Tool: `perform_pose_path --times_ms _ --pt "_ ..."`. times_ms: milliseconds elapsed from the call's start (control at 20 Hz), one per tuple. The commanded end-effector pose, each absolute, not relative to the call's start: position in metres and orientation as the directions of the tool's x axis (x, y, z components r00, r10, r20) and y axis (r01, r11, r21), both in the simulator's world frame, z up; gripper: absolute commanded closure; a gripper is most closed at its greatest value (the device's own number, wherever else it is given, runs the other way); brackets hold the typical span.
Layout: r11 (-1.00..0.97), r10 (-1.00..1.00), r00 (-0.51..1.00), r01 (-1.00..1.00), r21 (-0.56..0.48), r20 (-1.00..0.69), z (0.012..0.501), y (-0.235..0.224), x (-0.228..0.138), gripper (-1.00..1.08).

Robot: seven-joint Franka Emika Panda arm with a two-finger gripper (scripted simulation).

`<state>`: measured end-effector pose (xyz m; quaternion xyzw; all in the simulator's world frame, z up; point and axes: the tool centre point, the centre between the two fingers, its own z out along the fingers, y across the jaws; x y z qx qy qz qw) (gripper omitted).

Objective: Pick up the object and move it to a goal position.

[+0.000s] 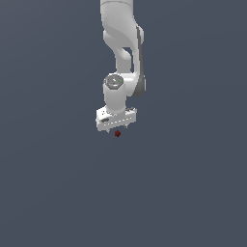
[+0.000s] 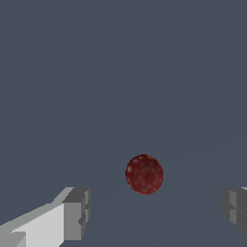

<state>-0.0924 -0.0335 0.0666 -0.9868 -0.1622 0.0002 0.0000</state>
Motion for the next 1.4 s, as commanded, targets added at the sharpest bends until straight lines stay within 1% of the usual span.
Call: perform_pose_path --times_ms 0,450,750,800,1350 --pt "-0.947 0.32 0.947 0.32 0.0 -0.001 0.063 -0.034 -0.093 -0.92" --pt "-0.946 0.324 0.946 0.324 0.0 0.0 0.026 -0.033 -0.094 -0.92" --pt "-0.946 0.324 0.946 0.324 0.0 0.0 0.017 -0.034 -0.094 -0.92" --pt "-0.946 0.324 0.946 0.324 0.0 0.0 0.017 -0.034 -0.094 1.08" --pt "-0.946 0.324 0.946 0.324 0.0 0.001 0.017 -0.034 -0.094 1.08"
